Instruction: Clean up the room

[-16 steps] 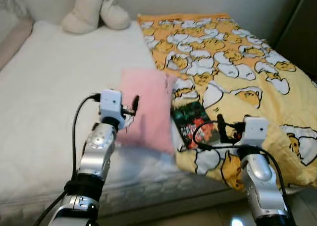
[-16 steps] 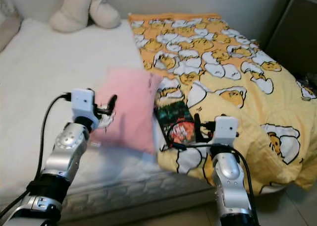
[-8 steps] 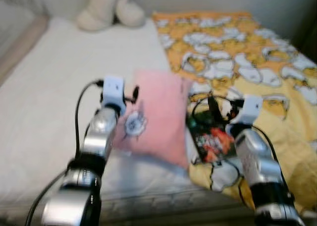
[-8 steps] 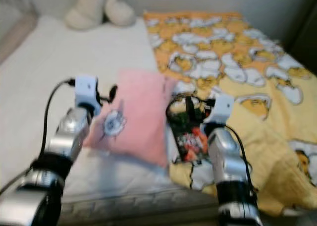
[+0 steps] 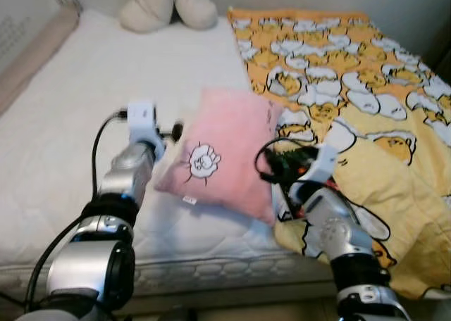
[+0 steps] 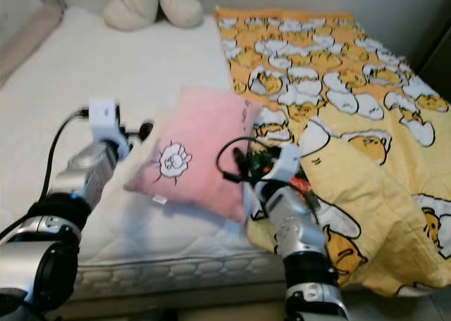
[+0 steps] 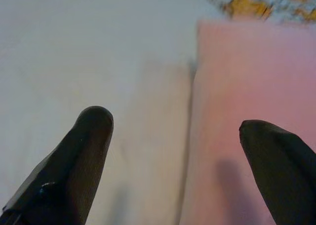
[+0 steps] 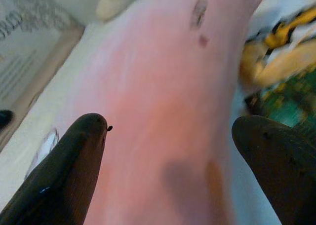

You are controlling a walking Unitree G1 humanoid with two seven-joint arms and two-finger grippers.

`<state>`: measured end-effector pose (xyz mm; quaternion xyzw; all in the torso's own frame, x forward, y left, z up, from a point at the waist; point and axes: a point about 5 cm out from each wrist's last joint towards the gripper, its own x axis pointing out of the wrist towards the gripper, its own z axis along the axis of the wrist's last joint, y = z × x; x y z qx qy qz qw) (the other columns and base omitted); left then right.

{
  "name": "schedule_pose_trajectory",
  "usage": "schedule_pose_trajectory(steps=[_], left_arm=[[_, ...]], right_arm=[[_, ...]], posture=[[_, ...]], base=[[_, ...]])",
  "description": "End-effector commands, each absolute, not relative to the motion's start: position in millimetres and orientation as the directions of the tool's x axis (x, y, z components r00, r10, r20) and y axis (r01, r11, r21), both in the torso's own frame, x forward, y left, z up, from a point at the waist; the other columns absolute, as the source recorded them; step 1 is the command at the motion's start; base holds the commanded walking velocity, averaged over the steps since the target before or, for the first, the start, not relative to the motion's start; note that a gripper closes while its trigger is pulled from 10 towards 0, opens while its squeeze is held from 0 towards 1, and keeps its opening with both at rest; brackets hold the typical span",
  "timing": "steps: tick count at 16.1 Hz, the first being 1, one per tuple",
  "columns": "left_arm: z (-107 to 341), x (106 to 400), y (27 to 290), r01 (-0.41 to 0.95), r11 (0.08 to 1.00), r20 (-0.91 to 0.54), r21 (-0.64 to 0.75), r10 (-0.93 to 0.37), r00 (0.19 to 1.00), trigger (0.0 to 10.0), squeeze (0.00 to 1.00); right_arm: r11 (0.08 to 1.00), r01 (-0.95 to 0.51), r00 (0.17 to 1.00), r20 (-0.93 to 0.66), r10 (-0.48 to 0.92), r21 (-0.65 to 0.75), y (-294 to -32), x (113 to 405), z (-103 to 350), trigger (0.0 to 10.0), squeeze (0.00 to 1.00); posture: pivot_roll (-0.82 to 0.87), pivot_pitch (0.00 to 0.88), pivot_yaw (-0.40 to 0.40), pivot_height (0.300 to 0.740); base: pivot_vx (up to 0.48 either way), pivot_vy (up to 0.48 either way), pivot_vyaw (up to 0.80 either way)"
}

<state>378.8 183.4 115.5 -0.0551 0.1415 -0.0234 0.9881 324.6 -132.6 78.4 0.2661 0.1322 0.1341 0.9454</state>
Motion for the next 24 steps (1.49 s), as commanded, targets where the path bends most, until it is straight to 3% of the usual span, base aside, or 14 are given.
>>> schedule_pose_trajectory(steps=[1,7,9,11,16,17,21,24], left_arm=[[111,377,181,0.041,0.988,-0.301,-0.146,-0.084,0.950,10.0,0.00],[125,386,151,0.191,0.938,-0.209,-0.289,-0.257,0.944,10.0,0.00],[122,385,143,0.218,0.933,-0.218,-0.285,-0.285,0.934,10.0,0.00],[111,381,139,0.227,0.927,-0.254,-0.297,-0.306,0.918,10.0,0.00],[86,369,138,0.219,0.932,-0.366,-0.289,-0.319,0.874,10.0,0.00],[82,367,136,0.229,0.931,-0.383,-0.283,-0.329,0.863,0.0,0.00],[79,363,128,0.245,0.891,-0.354,-0.383,-0.387,0.851,0.0,0.00],[74,359,122,0.184,0.795,-0.314,-0.579,-0.425,0.849,0.0,0.00]], right_arm=[[0.823,-0.179,0.925,-0.194,0.328,0.540,-135,324,76,10.0,0.00],[0.875,-0.071,0.947,-0.243,0.210,0.479,-160,315,71,10.0,0.00],[0.840,-0.072,0.933,-0.262,0.247,0.538,-153,315,64,10.0,0.00],[0.747,-0.096,0.908,-0.251,0.337,0.658,-132,320,62,10.0,0.00],[0.653,-0.179,0.857,-0.209,0.471,0.736,-101,322,67,10.0,0.00],[0.639,-0.174,0.851,-0.212,0.480,0.749,-98,323,67,0.0,0.00],[0.621,-0.173,0.848,-0.205,0.489,0.765,-98,324,68,0.0,0.00],[0.613,-0.175,0.855,-0.190,0.483,0.770,-105,322,69,0.0,0.00]], posture=[[-0.06,0.128,-0.010,0.740],[-0.10,0.190,-0.031,0.740],[-0.10,0.195,-0.025,0.740],[-0.11,0.197,-0.023,0.740],[-0.09,0.203,-0.036,0.740],[-0.09,0.199,-0.044,0.740],[-0.09,0.187,-0.049,0.740],[-0.10,0.172,-0.043,0.740]], base=[[0.000,0.000,0.00],[0.000,0.000,0.00],[0.000,0.000,0.00],[0.000,0.000,0.00],[0.000,0.000,0.00],[0.000,0.000,0.00],[0.000,0.000,0.00],[0.000,0.000,0.00]])
